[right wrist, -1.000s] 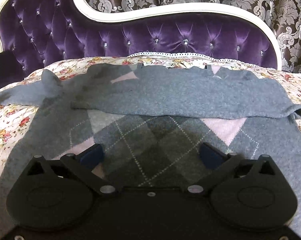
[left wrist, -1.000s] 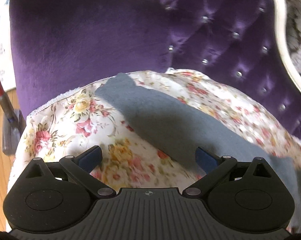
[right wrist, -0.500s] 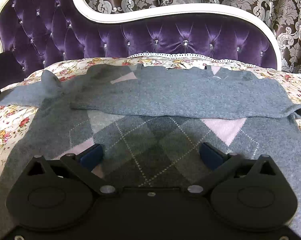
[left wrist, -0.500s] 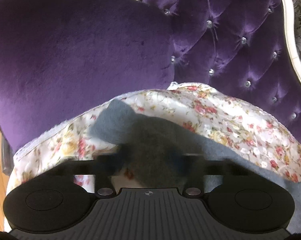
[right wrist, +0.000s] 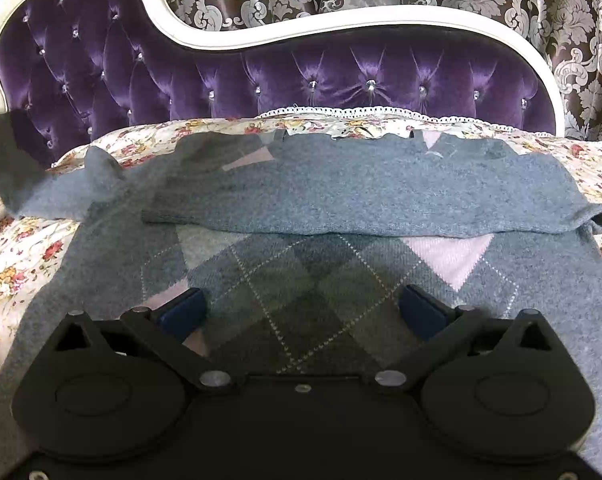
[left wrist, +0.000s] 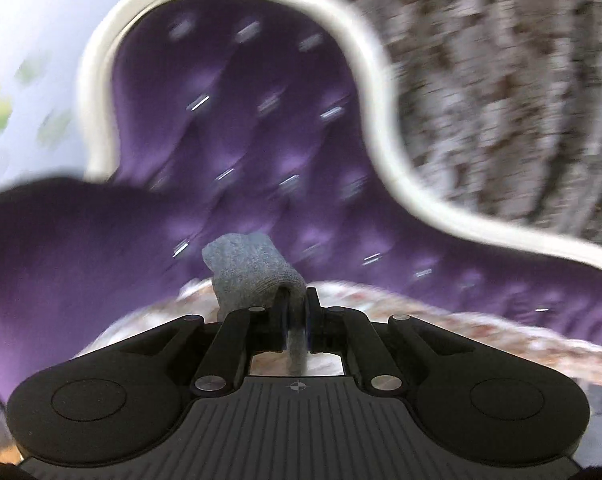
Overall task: Fold small clothes
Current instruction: 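Lift the held sleeve and fold it across the body with the left tool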
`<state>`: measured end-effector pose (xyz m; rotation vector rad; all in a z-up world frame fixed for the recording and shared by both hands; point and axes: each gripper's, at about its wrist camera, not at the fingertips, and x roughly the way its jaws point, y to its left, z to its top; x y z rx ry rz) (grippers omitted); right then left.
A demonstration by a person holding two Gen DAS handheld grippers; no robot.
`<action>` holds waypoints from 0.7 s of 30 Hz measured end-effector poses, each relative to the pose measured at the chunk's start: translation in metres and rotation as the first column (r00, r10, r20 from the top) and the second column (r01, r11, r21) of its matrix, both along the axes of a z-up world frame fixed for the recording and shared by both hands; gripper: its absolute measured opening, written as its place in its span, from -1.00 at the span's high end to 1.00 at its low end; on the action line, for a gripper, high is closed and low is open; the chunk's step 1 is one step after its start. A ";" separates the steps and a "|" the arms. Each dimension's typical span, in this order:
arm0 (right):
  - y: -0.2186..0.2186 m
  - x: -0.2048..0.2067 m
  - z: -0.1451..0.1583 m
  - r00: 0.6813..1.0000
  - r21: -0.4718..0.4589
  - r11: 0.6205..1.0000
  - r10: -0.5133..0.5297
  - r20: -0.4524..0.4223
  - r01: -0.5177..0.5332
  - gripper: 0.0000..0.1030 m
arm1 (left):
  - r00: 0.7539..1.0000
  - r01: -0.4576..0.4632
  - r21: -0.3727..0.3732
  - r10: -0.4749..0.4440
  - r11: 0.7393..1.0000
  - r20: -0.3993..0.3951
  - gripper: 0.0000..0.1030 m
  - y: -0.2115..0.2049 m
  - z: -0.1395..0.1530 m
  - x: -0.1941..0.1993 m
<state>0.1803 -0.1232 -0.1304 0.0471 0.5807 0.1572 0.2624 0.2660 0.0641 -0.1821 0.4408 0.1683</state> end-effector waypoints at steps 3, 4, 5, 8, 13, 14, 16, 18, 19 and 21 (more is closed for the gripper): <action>-0.004 0.000 0.001 1.000 0.029 1.000 0.003 0.000 -0.003 -1.00 | 0.995 0.095 0.038 -0.096 0.995 0.033 0.87 -0.046 0.029 -0.002; -0.006 0.001 0.001 1.000 0.043 0.999 0.004 0.000 -0.004 -1.00 | 0.992 0.123 0.046 -0.125 0.991 0.035 0.87 -0.061 0.036 -0.001; -0.009 0.001 0.002 1.000 0.062 0.998 0.007 0.000 -0.007 -1.00 | 0.987 0.153 0.055 -0.155 0.987 0.040 0.87 -0.080 0.042 0.000; -0.018 0.004 0.006 1.000 0.125 0.992 0.016 -0.016 -0.013 -1.00 | 0.969 0.239 0.062 -0.242 0.969 0.055 0.87 -0.130 0.049 0.003; -0.042 0.001 0.026 0.999 0.229 0.973 0.012 -0.032 -0.004 -0.98 | 0.925 0.373 0.057 -0.376 0.926 0.054 0.87 -0.210 0.040 0.009; -0.047 -0.004 0.030 1.000 0.236 0.972 0.007 -0.020 -0.002 -0.98 | 0.913 0.403 0.056 -0.406 0.913 0.049 0.87 -0.227 0.033 0.010; -0.060 -0.014 0.039 1.000 0.247 0.969 0.000 0.000 0.000 -0.98 | 0.892 0.448 0.060 -0.450 0.892 0.033 0.86 -0.259 0.019 0.013; -0.074 -0.021 0.044 1.000 0.250 0.968 -0.017 0.000 0.016 -0.98 | 0.870 0.491 0.060 -0.493 0.869 0.004 0.86 -0.290 -0.001 0.017; -0.082 -0.024 0.045 1.000 0.252 0.967 -0.026 -0.003 0.026 -0.98 | 0.861 0.509 0.056 -0.509 0.859 -0.016 0.86 -0.305 -0.013 0.021; -0.095 -0.029 0.045 0.999 0.259 0.965 -0.044 -0.009 0.045 -0.98 | 0.846 0.532 0.037 -0.529 0.846 -0.063 0.84 -0.326 -0.037 0.028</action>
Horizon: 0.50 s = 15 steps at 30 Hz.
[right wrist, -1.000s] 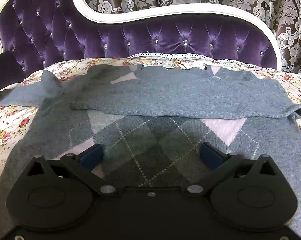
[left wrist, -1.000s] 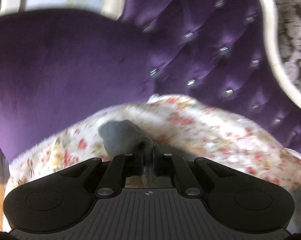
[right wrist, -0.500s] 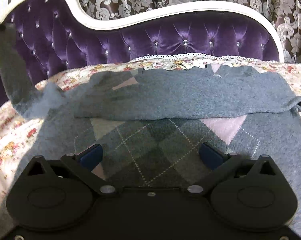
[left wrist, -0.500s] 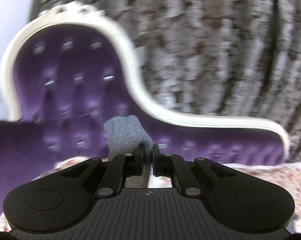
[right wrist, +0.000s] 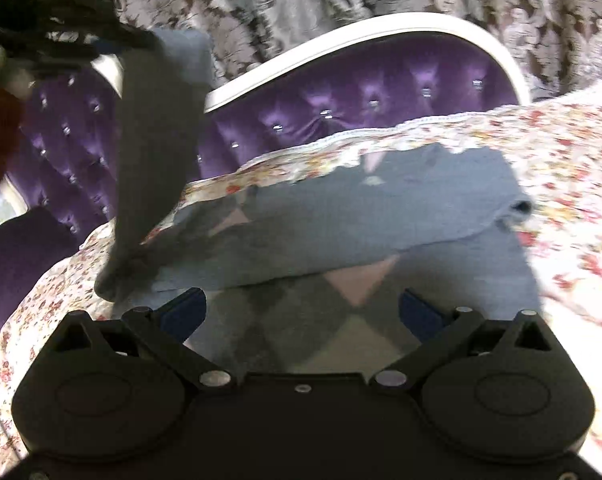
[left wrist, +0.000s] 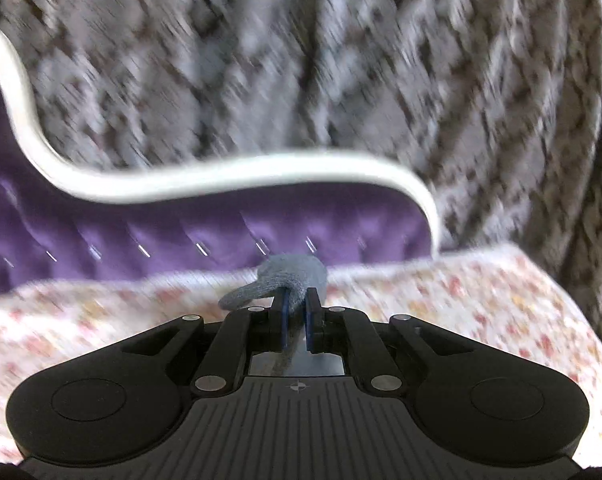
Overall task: Fold small clothes
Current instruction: 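Lift the held sleeve and fold it across the body with the left tool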
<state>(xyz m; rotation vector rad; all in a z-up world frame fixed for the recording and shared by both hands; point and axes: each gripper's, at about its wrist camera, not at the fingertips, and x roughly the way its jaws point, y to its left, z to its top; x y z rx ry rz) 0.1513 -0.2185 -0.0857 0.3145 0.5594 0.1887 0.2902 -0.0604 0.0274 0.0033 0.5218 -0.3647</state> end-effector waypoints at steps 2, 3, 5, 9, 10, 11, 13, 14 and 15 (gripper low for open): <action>-0.012 -0.003 -0.001 1.000 0.008 1.000 -0.022 -0.012 0.022 -0.98 | 0.999 0.020 0.016 -0.020 1.000 -0.044 0.76 -0.020 -0.024 0.004; -0.016 -0.003 -0.003 0.999 0.012 0.999 -0.030 -0.019 0.030 -0.98 | 0.998 0.034 0.025 -0.032 0.999 -0.063 0.52 -0.027 -0.033 0.004; -0.024 -0.005 -0.005 0.999 0.020 0.999 -0.044 -0.032 0.044 -0.98 | 0.994 0.066 0.038 -0.062 0.997 -0.088 0.33 -0.037 -0.048 0.000; -0.036 -0.010 -0.008 0.997 0.032 0.997 -0.065 -0.049 0.066 -0.98 | 0.989 0.132 0.042 -0.128 0.990 -0.072 0.27 -0.040 -0.048 -0.019; -0.037 -0.011 -0.007 0.996 0.035 0.997 -0.066 -0.051 0.068 -0.98 | 0.990 0.136 0.045 -0.134 0.990 -0.049 0.25 -0.035 -0.043 -0.026; -0.037 -0.013 -0.007 0.997 0.035 0.997 -0.066 -0.051 0.067 -0.98 | 0.991 0.133 0.046 -0.132 0.990 -0.024 0.15 -0.032 -0.039 -0.030; -0.036 -0.013 -0.005 0.997 0.026 0.998 -0.061 -0.046 0.063 -0.98 | 0.993 0.109 0.037 -0.110 0.993 0.031 -0.06 -0.017 -0.030 -0.041; -0.037 -0.013 -0.005 0.997 0.022 0.998 -0.060 -0.041 0.061 -0.98 | 0.994 0.095 0.031 -0.096 0.995 0.052 -0.17 -0.008 -0.026 -0.046; -0.037 -0.011 -0.003 0.997 0.020 0.998 -0.060 -0.038 0.061 -0.98 | 0.994 0.085 0.025 -0.087 0.996 0.065 -0.18 0.000 -0.023 -0.050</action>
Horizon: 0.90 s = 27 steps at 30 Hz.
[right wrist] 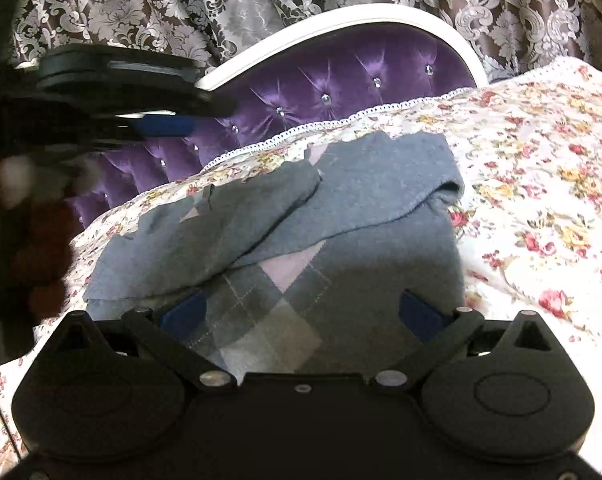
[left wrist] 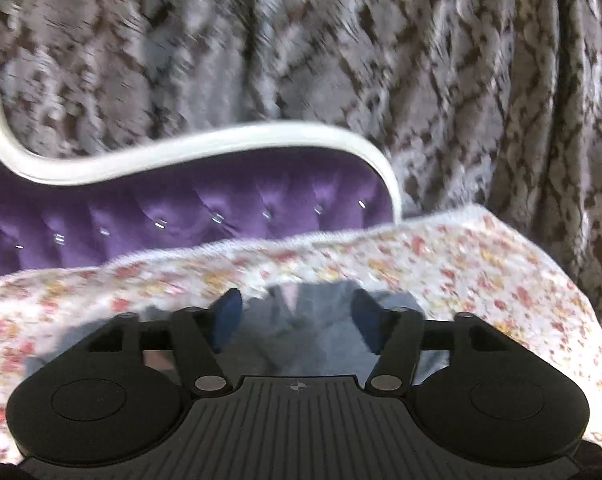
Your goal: Fold small clothes
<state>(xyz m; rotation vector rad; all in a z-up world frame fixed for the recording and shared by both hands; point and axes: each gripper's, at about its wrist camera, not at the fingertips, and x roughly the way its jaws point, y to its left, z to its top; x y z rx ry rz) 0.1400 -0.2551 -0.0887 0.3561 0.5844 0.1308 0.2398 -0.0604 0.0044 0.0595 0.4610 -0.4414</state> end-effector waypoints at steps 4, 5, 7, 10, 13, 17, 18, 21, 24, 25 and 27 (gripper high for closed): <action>0.001 0.005 0.004 1.000 -0.004 1.000 -0.002 0.008 0.002 -0.98 | 0.998 -0.057 0.011 0.056 0.998 0.031 -0.20 0.035 0.000 -0.011; 0.001 0.006 0.005 1.000 -0.007 1.000 -0.004 0.013 0.004 -0.98 | 0.996 -0.079 0.022 0.078 0.997 0.032 -0.23 0.042 -0.004 -0.011; 0.002 0.011 0.008 1.000 -0.014 1.000 -0.007 0.016 0.007 -0.98 | 0.987 -0.161 0.064 0.161 0.985 0.011 -0.24 0.059 -0.017 -0.011; 0.006 0.019 0.014 0.999 -0.048 0.999 -0.008 0.032 0.010 -0.98 | 0.956 -0.281 0.118 0.289 0.952 -0.053 -0.24 0.085 -0.047 -0.006; 0.012 0.030 0.020 0.999 -0.086 0.996 -0.005 0.042 0.008 -0.99 | 0.915 -0.358 0.158 0.379 0.920 -0.137 -0.23 0.109 -0.082 -0.002; 0.030 0.054 0.025 0.998 -0.158 0.987 0.014 0.054 -0.005 -0.99 | 0.878 -0.406 0.161 0.432 0.900 -0.206 -0.31 0.133 -0.117 -0.008; 0.036 0.062 0.025 0.998 -0.177 0.984 0.022 0.053 -0.013 -0.99 | 0.881 -0.415 0.132 0.434 0.900 -0.191 -0.33 0.138 -0.119 -0.014; 0.054 0.082 0.022 0.998 -0.232 0.972 0.045 0.043 -0.034 -0.99 | 0.880 -0.422 0.138 0.441 0.896 -0.174 -0.35 0.135 -0.119 -0.018; 0.071 0.102 0.015 0.998 -0.290 0.956 0.053 0.014 -0.047 -0.98 | 0.874 -0.431 0.155 0.454 0.889 -0.175 -0.39 0.132 -0.117 -0.014; 0.075 0.108 0.011 0.998 -0.304 0.951 0.057 0.001 -0.053 -0.98 | 0.874 -0.432 0.155 0.455 0.889 -0.173 -0.40 0.132 -0.118 -0.017; 0.078 0.116 0.005 0.998 -0.322 0.945 0.056 -0.021 -0.059 -0.93 | 0.875 -0.431 0.142 0.451 0.891 -0.177 -0.41 0.136 -0.120 -0.020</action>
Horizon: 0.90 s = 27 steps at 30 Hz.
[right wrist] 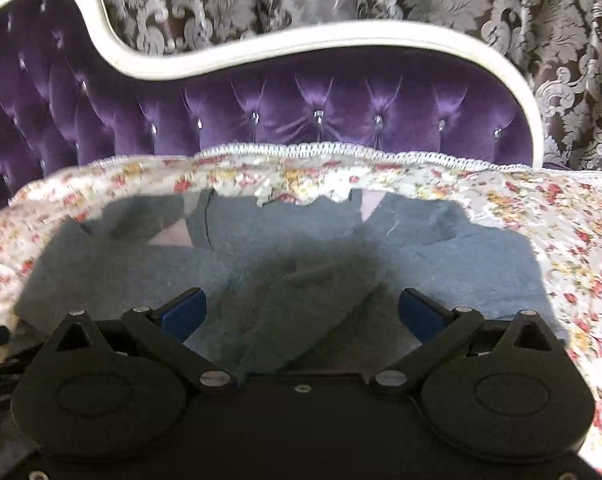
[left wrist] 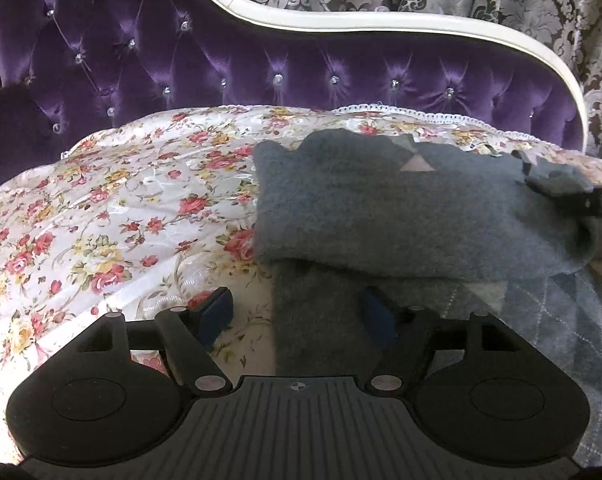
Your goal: Fold small clothes
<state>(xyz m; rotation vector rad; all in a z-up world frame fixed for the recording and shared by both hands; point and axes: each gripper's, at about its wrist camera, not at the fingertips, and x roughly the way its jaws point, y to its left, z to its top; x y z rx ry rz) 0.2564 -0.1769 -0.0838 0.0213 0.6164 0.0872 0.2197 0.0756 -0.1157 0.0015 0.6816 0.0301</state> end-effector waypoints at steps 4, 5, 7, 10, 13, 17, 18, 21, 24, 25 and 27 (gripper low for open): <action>-0.014 0.005 -0.007 0.998 -0.092 0.994 -0.059 -0.025 0.056 -0.80 | 1.000 0.000 -0.001 0.000 1.000 0.005 -0.41 0.000 -0.003 0.002; -0.023 0.003 -0.009 0.996 -0.099 0.992 -0.082 -0.033 0.078 -0.79 | 1.000 -0.001 0.001 0.001 1.000 0.008 -0.41 -0.001 -0.003 0.001; -0.046 -0.001 -0.011 0.989 -0.085 0.988 -0.137 -0.052 0.132 -0.79 | 1.000 -0.001 0.000 0.001 1.000 0.012 -0.41 -0.001 -0.004 0.001; -0.077 -0.011 -0.011 0.974 -0.057 0.975 -0.218 -0.070 0.214 -0.79 | 1.000 0.000 0.000 0.000 1.000 0.014 -0.41 -0.001 -0.004 0.000; -0.096 -0.024 -0.006 0.964 -0.012 0.965 -0.263 -0.043 0.263 -0.79 | 1.000 0.001 0.004 -0.001 1.000 0.017 -0.41 -0.002 -0.004 0.000; -0.102 -0.030 0.005 0.973 0.093 0.970 -0.230 0.025 0.227 -0.78 | 1.000 0.003 0.005 -0.003 1.000 0.019 -0.41 -0.001 -0.004 0.000; -0.102 -0.028 0.006 0.975 0.113 0.970 -0.219 0.027 0.215 -0.77 | 1.000 0.002 0.005 -0.002 1.000 0.019 -0.41 -0.001 -0.004 0.000; -0.102 -0.012 0.003 0.980 0.172 0.965 -0.199 0.000 0.196 -0.61 | 1.000 0.002 0.005 -0.002 1.000 0.020 -0.42 -0.001 -0.004 0.000; -0.105 -0.001 -0.003 0.979 0.165 0.966 -0.202 -0.017 0.202 -0.50 | 1.000 0.001 0.008 -0.002 1.000 0.024 -0.42 -0.002 -0.005 -0.001; -0.105 -0.001 -0.006 0.980 0.168 0.965 -0.199 -0.031 0.201 -0.49 | 1.000 0.002 0.010 -0.002 1.000 0.025 -0.42 -0.002 -0.005 -0.001; -0.108 0.002 -0.013 0.981 0.187 0.963 -0.187 -0.062 0.195 -0.38 | 1.000 0.002 0.011 -0.002 1.000 0.025 -0.42 -0.002 -0.005 -0.001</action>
